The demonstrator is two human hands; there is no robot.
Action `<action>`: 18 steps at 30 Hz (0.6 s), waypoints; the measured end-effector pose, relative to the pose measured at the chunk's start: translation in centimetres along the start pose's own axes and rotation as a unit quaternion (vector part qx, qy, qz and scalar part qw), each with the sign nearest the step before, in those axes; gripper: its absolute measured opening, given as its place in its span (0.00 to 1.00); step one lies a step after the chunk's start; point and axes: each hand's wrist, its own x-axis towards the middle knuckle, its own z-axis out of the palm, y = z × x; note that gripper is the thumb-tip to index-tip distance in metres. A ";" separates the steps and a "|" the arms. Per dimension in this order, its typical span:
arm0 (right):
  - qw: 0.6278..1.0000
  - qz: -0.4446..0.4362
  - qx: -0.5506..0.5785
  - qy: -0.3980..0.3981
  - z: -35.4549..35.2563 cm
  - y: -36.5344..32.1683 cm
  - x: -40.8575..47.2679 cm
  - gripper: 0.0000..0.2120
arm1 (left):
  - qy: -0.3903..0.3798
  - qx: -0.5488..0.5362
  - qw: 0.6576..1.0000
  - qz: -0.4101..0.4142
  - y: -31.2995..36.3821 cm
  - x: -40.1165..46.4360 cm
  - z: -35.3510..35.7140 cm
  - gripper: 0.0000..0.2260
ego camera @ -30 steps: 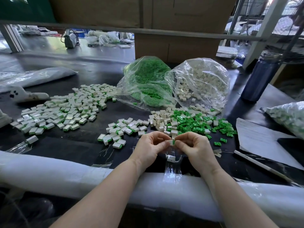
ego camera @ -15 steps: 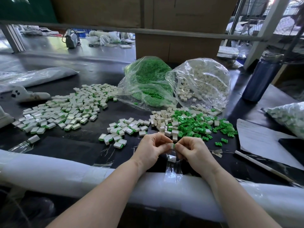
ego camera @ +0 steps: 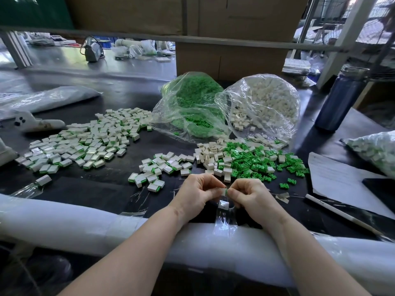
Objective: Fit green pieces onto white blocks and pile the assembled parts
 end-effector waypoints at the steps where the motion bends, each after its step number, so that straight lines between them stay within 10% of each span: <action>1: 1.000 0.001 -0.002 -0.003 0.0 0.0 0.0 0.11 | -0.003 0.004 1.000 0.001 0.0 0.0 0.0 0.06; 18: 0.979 -0.003 0.186 0.081 -0.1 0.8 0.2 0.06 | 0.028 0.032 0.998 0.037 0.1 -0.1 0.5 0.06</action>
